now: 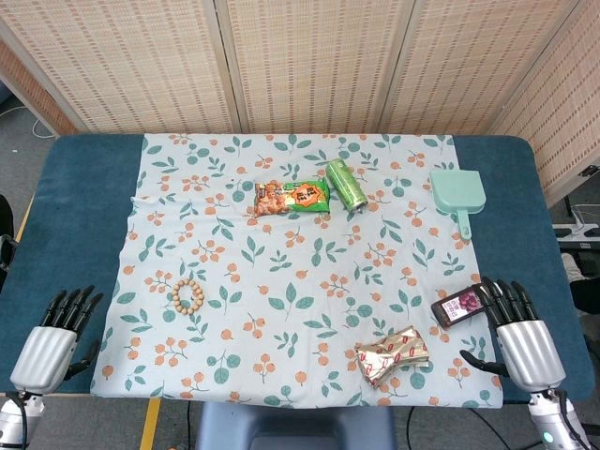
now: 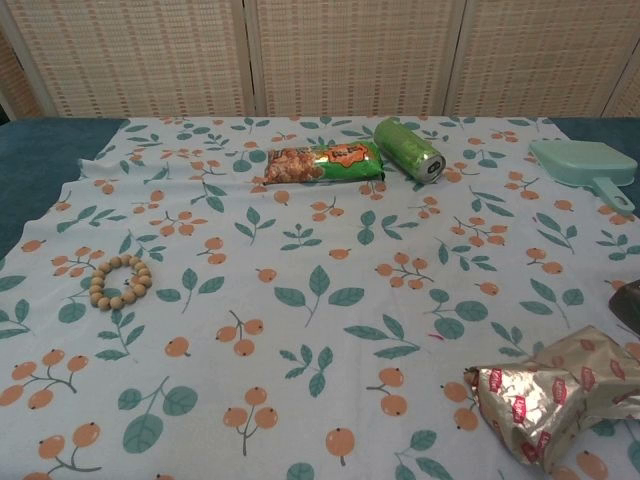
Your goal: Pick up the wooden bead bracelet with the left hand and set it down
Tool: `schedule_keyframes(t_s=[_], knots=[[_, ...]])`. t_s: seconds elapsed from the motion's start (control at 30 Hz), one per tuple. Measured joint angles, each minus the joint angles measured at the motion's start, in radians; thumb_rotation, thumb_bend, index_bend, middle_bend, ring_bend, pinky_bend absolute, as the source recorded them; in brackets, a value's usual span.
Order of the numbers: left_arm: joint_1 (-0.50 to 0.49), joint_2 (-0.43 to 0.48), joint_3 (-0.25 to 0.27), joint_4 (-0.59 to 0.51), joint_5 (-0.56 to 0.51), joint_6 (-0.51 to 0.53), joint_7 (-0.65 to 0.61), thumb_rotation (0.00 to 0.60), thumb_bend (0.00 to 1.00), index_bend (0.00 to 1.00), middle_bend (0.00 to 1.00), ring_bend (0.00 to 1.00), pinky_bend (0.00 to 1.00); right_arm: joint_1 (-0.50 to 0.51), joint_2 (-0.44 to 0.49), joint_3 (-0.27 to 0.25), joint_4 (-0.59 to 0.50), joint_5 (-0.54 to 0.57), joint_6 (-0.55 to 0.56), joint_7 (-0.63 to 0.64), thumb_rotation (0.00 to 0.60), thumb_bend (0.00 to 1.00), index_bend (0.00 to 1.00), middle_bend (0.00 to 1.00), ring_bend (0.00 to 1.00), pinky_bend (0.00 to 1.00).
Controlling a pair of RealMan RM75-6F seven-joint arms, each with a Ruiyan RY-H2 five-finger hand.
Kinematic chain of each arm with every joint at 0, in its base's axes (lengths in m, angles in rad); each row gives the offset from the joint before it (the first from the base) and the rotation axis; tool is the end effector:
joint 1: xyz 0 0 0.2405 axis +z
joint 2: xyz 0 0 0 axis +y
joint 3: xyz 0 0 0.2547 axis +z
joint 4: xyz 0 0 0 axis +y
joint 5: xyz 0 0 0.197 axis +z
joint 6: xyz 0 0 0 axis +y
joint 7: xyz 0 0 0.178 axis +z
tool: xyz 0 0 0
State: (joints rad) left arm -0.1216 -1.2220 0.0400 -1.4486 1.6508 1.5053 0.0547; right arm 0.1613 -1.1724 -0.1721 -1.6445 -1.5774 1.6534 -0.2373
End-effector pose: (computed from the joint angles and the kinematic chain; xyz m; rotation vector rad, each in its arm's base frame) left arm -0.3009 0.2066 0.1287 -1.6085 -0.7732 -0.8796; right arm -0.2756 -0.1904 0.1406 1.5612 -0.7356 0.8540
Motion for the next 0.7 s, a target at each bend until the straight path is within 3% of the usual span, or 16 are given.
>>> schedule_keyframes(t_s=[0.17,0.33,0.7], knots=[[-0.016,-0.016,0.010,0.013,0.023,-0.020,-0.022,0.600,0.47,0.03,0.02,0.00,0.00,-0.014,0.015,0.013,-0.010,-0.026,-0.005,0.018,0.413,0.06,0.00,0.00,0.00,0.00],[-0.060,-0.060,-0.001,0.051,0.023,-0.082,-0.034,0.600,0.49,0.11,0.17,0.02,0.00,-0.031,0.030,0.026,-0.020,-0.044,-0.008,0.034,0.412,0.06,0.00,0.00,0.00,0.00],[-0.150,-0.217,-0.053,0.118,-0.049,-0.220,0.202,0.600,0.49,0.22,0.21,0.03,0.00,-0.046,0.054,0.042,-0.037,-0.057,-0.060,0.066,0.413,0.07,0.00,0.00,0.00,0.00]])
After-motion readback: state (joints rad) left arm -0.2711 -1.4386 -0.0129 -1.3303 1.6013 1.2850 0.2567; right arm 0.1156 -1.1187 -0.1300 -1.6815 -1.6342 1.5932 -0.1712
